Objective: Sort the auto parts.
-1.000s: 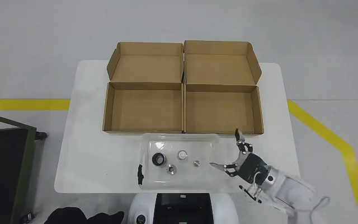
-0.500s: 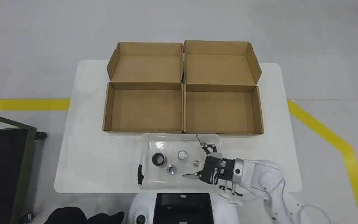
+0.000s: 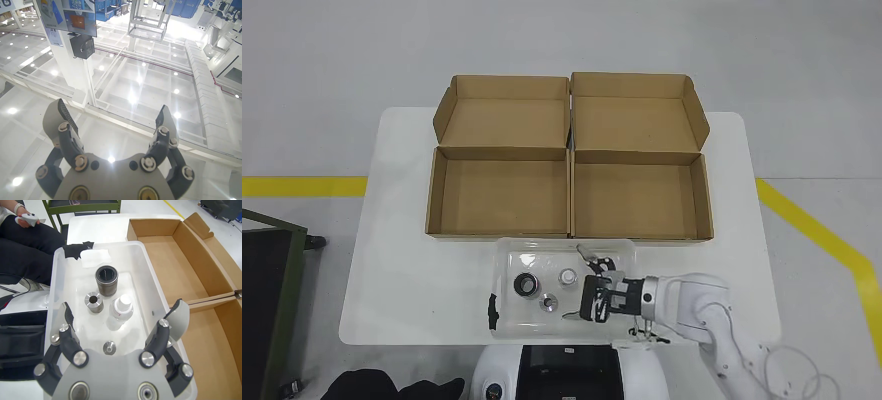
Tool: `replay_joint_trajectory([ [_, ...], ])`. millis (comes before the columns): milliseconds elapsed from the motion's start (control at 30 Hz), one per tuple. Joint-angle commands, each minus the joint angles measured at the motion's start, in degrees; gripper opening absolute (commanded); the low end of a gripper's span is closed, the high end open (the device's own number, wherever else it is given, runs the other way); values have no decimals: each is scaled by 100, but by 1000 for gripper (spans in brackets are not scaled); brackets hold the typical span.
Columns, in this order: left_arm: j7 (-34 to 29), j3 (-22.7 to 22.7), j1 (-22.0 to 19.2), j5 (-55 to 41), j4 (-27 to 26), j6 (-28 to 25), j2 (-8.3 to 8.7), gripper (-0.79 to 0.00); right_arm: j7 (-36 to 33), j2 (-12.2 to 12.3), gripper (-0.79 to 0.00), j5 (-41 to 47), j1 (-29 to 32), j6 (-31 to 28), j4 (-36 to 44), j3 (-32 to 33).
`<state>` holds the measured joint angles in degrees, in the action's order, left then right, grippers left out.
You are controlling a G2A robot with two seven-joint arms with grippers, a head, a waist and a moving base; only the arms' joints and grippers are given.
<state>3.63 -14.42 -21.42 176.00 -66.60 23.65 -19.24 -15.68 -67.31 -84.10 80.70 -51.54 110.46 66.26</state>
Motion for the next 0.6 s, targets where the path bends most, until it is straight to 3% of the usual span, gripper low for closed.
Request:
replay_joint_trajectory([
  [0,0,0,0,0,0,0,0,0,-64,8,0,62,-20,4,-34,-6],
  [33,0,0,0,0,0,0,0,0,-95,12,0,87,-29,2,-51,-9],
  [167,0,0,0,0,0,0,0,0,-203,30,-172,142,-68,-1,-102,-37],
  [233,0,0,0,0,0,0,0,0,-234,37,-206,173,-93,-8,-139,-65],
  [500,0,0,0,0,0,0,0,0,-299,52,-209,238,-241,57,-354,-187],
  [567,0,0,0,0,0,0,0,0,-284,54,-265,233,-275,98,-403,-216],
])
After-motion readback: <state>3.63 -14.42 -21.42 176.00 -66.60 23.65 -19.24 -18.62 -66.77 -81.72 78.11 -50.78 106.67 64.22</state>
